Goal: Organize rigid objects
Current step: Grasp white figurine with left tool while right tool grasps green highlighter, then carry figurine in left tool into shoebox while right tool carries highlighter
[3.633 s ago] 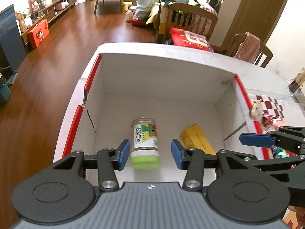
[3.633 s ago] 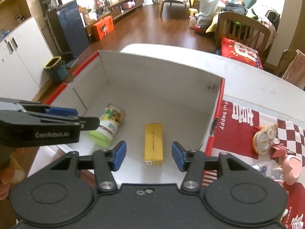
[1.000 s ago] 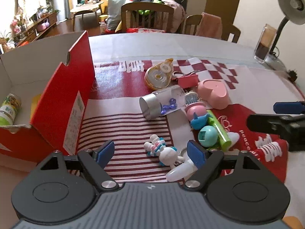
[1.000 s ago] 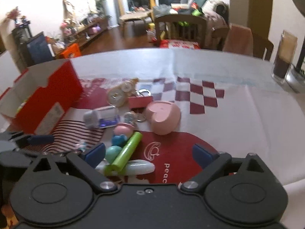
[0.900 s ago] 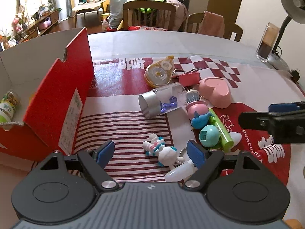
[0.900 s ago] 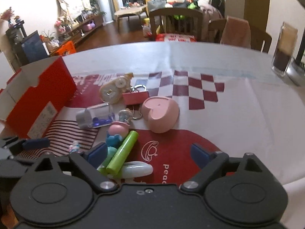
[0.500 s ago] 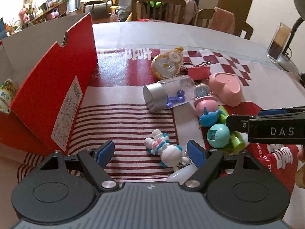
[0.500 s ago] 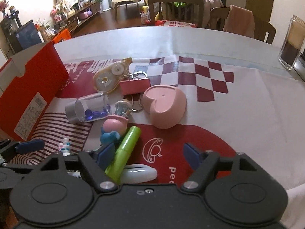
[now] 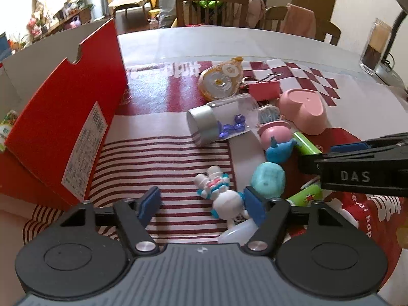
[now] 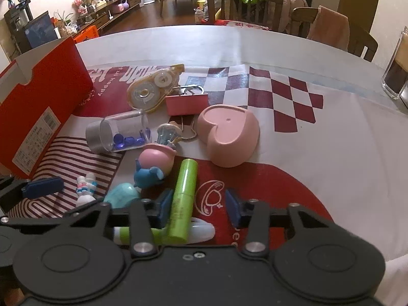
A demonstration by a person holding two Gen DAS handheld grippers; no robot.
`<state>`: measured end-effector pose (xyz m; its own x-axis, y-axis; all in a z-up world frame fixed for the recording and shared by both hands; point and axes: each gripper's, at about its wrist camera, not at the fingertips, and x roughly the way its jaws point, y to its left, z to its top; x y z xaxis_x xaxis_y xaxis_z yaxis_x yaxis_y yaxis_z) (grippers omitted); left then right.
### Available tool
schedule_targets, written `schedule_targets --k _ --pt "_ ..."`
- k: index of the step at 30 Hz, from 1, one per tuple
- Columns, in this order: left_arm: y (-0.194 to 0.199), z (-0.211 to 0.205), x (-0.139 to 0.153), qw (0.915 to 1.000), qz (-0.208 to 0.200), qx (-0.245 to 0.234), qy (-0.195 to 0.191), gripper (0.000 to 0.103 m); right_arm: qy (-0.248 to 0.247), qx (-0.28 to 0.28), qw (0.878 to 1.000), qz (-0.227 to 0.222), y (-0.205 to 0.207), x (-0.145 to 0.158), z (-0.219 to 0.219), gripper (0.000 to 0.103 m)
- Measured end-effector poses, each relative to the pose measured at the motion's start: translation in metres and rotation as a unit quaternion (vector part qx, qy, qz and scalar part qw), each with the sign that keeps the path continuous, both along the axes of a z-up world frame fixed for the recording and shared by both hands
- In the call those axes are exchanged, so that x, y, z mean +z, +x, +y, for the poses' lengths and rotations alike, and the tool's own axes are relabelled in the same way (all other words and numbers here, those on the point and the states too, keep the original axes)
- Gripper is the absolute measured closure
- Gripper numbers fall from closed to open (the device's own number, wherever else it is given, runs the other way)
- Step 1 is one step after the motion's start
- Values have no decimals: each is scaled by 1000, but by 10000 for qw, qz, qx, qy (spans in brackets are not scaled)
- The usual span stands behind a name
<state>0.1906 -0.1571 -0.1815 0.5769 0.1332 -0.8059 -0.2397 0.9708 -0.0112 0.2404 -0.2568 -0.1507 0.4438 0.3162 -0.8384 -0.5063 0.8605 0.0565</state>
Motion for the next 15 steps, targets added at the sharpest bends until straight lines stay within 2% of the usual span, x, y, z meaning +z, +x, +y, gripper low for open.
schedule_targets --k 1,4,5,6,15 --pt "0 -2 0 10000 -11 -66 -27 49 -11 8 10000 -19 0 0 -1 67" --pt "1 -7 2 9998 -37 -195 -44 66 -15 -8 10000 -52 1 0 -3 79" --pt "1 -10 2 9997 -37 -228 -9 65 13 -28 10000 -32 2 0 -5 86" --pt "1 -11 2 9997 -34 -231 17 65 58 -43 10000 -4 3 0 -7 87" --pt "-1 -2 5 9997 -19 -47 -251 66 363 -123 9993 26 0 10 -20 87"
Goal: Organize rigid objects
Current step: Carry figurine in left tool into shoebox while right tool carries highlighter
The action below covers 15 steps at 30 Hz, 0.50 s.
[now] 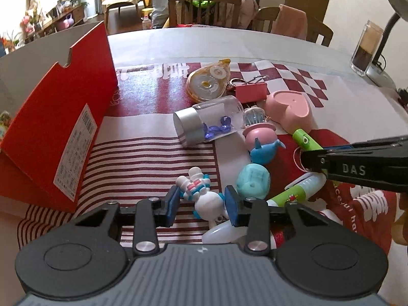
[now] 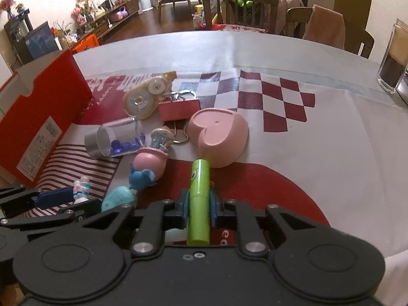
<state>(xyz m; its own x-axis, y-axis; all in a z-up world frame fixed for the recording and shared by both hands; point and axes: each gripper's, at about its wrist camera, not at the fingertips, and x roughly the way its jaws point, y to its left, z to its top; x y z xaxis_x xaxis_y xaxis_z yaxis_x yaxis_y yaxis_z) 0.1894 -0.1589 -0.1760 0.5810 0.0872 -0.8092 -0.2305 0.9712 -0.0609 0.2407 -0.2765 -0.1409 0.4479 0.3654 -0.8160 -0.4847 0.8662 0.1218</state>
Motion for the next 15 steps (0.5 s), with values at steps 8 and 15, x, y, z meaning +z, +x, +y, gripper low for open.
schedule_targets --k 8,15 --pt "-14 16 21 9992 -216 148 -317 66 302 34 9995 -111 -14 28 -12 87" --pt "-27 27 47 9975 -425 104 -546 66 496 81 9985 -211 -29 60 -22 87"
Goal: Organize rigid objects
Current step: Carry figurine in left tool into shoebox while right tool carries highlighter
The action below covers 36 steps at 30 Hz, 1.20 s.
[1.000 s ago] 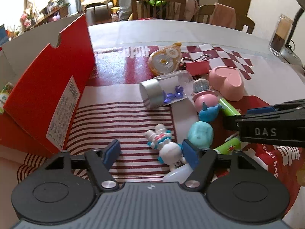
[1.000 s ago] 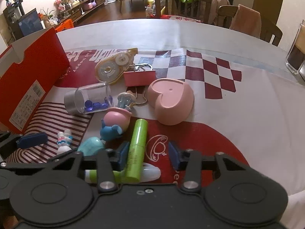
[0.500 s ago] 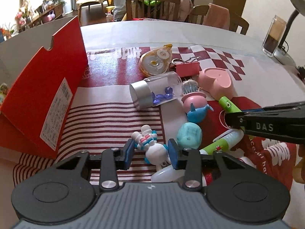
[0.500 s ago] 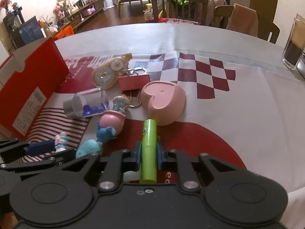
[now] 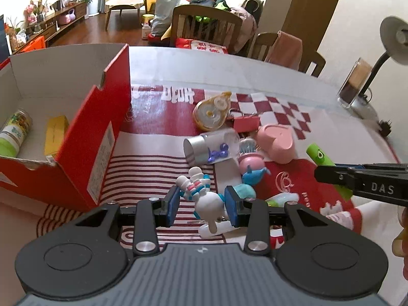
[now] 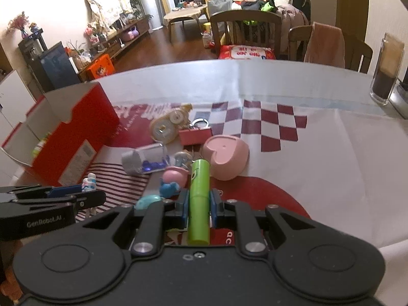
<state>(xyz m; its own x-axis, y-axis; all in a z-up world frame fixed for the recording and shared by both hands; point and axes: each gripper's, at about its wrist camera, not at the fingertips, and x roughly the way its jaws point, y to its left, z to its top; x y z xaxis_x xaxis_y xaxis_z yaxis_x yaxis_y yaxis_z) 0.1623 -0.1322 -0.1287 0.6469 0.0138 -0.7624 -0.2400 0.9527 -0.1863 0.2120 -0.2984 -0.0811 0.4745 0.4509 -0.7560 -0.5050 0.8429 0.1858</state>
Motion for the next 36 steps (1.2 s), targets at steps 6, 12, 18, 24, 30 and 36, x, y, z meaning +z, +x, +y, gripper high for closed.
schedule_targets --k 6,12,18,24,30,36 --pt "-9 12 20 9999 15 32 -151 66 33 139 9999 -69 -17 22 3 87" --pt "-21 26 43 9997 -78 -103 -202 66 120 234 9995 -199 -35 44 20 87" --pt "-33 42 65 9991 -172 -298 -228 66 201 296 9990 -267 -54 62 45 87" --pt "-43 64 85 9982 -276 -476 -231 66 281 342 9983 -386 -70 75 74 87" --pt "-54 90 94 9978 -325 -521 -256 66 348 382 9976 -451 -82 83 108 87" --pt "-65 118 102 9975 -387 -547 -208 66 373 439 9970 -524 -90 87 143 87"
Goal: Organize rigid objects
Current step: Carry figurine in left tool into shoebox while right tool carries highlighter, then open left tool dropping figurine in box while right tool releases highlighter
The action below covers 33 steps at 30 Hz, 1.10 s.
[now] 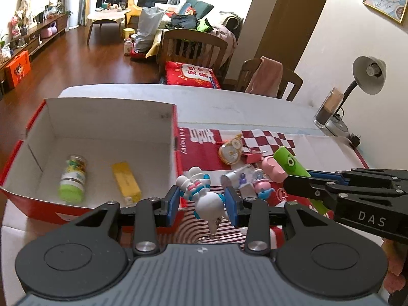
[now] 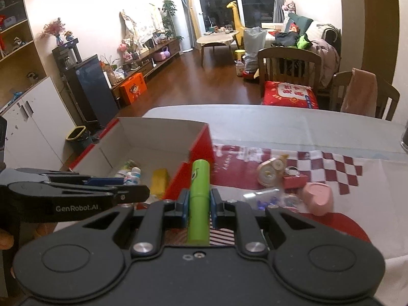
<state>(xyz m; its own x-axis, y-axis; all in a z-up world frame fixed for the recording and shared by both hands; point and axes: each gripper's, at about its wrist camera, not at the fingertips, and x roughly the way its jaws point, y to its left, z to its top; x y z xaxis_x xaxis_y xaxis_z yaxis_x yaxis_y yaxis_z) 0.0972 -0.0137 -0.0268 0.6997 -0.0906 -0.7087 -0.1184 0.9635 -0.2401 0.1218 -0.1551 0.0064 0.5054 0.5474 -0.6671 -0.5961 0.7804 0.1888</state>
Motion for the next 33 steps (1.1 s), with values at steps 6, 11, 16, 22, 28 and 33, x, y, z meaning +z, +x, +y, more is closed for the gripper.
schedule_targets --k 6,11,16,22,28,33 --pt "-9 35 5 9999 -42 74 88 66 -27 95 9999 -46 -4 0 36 87" --pt "-12 67 10 9996 -90 175 197 66 -98 178 9998 -79 -4 -3 65 87" --pt "-10 101 13 9987 -129 358 353 66 -201 231 9995 -104 1 -8 90 87" --pt "7 136 6 9964 -36 564 635 66 -353 323 9988 -76 13 -19 121 87" --pt "28 161 -18 9928 316 659 946 66 -470 405 9980 96 25 -36 148 87" --pt "45 175 -40 9880 586 670 1261 66 -754 455 9957 282 36 -63 170 87"
